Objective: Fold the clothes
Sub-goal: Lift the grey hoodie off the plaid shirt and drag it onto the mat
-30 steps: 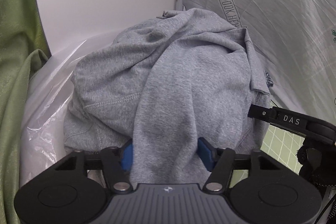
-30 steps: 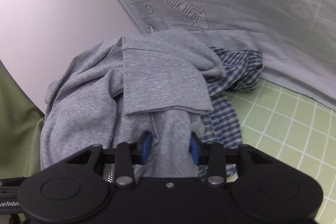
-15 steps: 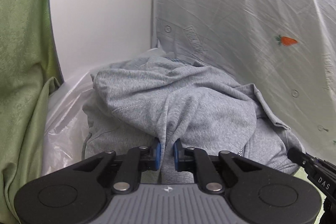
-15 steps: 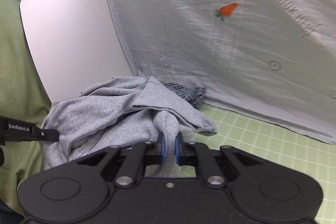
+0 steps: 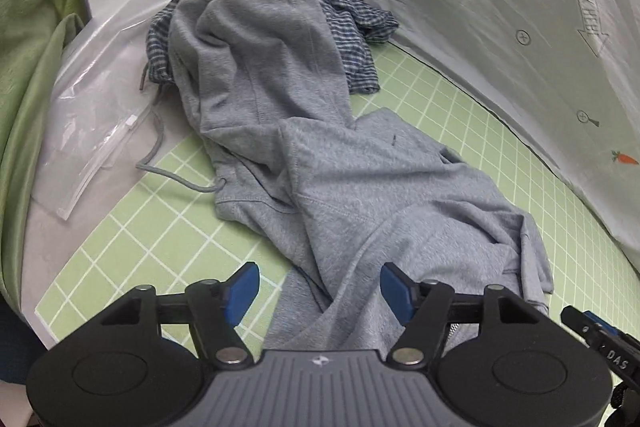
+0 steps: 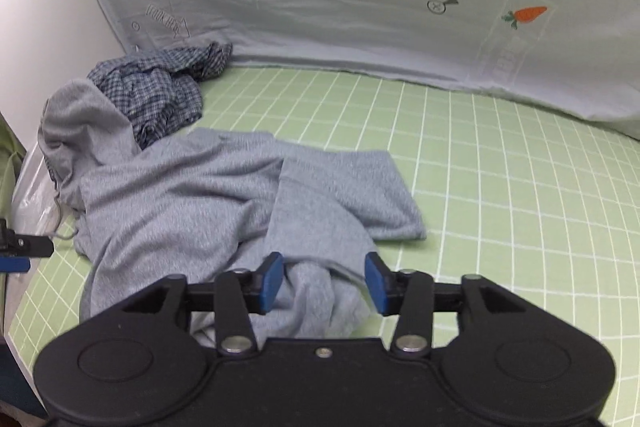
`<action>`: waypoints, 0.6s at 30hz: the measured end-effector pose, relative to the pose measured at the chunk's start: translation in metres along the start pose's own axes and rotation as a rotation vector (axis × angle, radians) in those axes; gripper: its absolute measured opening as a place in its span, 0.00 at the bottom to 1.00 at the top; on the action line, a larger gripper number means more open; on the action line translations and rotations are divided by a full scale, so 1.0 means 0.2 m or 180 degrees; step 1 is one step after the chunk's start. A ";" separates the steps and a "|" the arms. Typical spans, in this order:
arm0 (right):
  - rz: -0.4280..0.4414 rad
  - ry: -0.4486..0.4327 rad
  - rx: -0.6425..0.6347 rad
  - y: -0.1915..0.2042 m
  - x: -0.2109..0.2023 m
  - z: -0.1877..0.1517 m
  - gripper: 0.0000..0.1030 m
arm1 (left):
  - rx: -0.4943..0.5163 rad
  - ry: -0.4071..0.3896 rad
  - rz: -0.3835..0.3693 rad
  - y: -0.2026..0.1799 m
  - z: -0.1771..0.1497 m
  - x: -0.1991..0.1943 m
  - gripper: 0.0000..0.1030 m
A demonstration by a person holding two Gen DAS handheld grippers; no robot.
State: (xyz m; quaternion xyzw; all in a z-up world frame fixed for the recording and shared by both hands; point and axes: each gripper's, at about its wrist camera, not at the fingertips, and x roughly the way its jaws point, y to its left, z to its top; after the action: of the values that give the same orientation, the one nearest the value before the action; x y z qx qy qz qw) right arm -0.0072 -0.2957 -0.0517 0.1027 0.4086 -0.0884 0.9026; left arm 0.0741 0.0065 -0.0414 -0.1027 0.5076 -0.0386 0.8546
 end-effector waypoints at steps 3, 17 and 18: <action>-0.0001 -0.0065 -0.0019 -0.02 0.08 0.11 0.60 | -0.0176 0.0053 0.0064 0.03 0.01 0.04 0.71; 0.0201 0.0499 0.0054 -0.02 0.86 0.39 0.82 | -0.0372 0.0544 0.0105 0.03 0.18 0.52 0.72; 0.0231 0.0518 0.0039 -0.02 0.89 0.39 0.80 | -0.0355 0.0544 0.0107 0.02 0.20 0.54 0.70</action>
State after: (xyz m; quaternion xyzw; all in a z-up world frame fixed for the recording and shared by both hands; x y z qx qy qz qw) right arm 0.1630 -0.3323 -0.1362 0.1298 0.4760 -0.0495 0.8684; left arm 0.1607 -0.0025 -0.1168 -0.1378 0.5817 -0.0046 0.8016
